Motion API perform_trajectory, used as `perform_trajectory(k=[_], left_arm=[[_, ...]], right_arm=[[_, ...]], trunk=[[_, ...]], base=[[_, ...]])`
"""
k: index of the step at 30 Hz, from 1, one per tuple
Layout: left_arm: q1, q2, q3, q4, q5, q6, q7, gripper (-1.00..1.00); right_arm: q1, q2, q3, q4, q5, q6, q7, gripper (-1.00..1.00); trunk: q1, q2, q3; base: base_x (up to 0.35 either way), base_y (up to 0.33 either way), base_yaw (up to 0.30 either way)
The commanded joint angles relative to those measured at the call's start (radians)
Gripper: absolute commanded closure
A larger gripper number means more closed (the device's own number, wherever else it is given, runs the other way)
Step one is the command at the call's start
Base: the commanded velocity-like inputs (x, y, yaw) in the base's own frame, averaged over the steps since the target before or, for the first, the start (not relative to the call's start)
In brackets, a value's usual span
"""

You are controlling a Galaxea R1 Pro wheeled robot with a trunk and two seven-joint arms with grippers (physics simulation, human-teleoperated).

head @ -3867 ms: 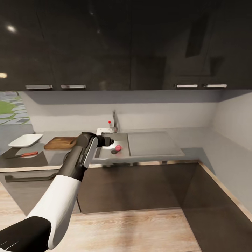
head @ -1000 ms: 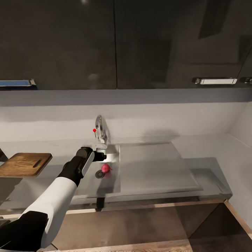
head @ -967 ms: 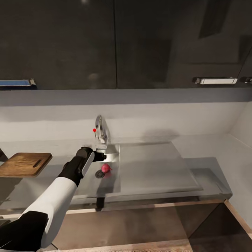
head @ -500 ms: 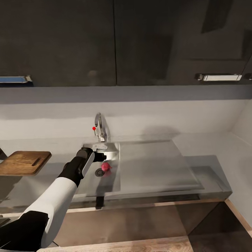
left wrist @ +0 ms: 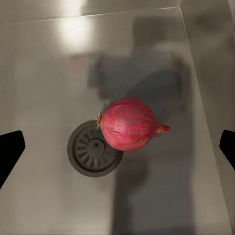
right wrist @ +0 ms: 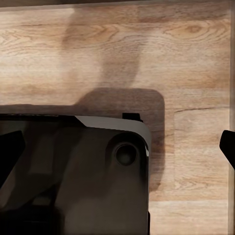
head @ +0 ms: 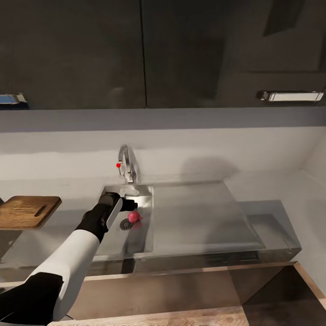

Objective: In the kitchen, take the Vidalia onion out of the sink, dice it on the chopping board with the paring knife, put the diced onion into the bowl on the countertop, then place both the paring knife and the chopping board into the sink.

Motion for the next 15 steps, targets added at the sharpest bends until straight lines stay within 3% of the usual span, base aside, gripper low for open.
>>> perform_trajectory(k=[1, 15], left_arm=[[-0.001, 0.001, -0.003, 0.000, 0.011, 0.004, 0.010, -1.00], [-0.001, 0.001, -0.003, 0.012, 0.011, 0.004, 0.010, -1.00]], right_arm=[[-0.001, 0.000, -0.009, 0.000, 0.009, -0.003, 0.006, -1.00], [-0.001, -0.001, -0.009, 0.000, 0.009, -0.003, 0.006, -1.00]], trunk=[[0.001, -0.002, -0.004], [0.001, -0.002, -0.026]], base=[[0.005, -0.002, 0.000], [0.022, 0.000, 0.000]])
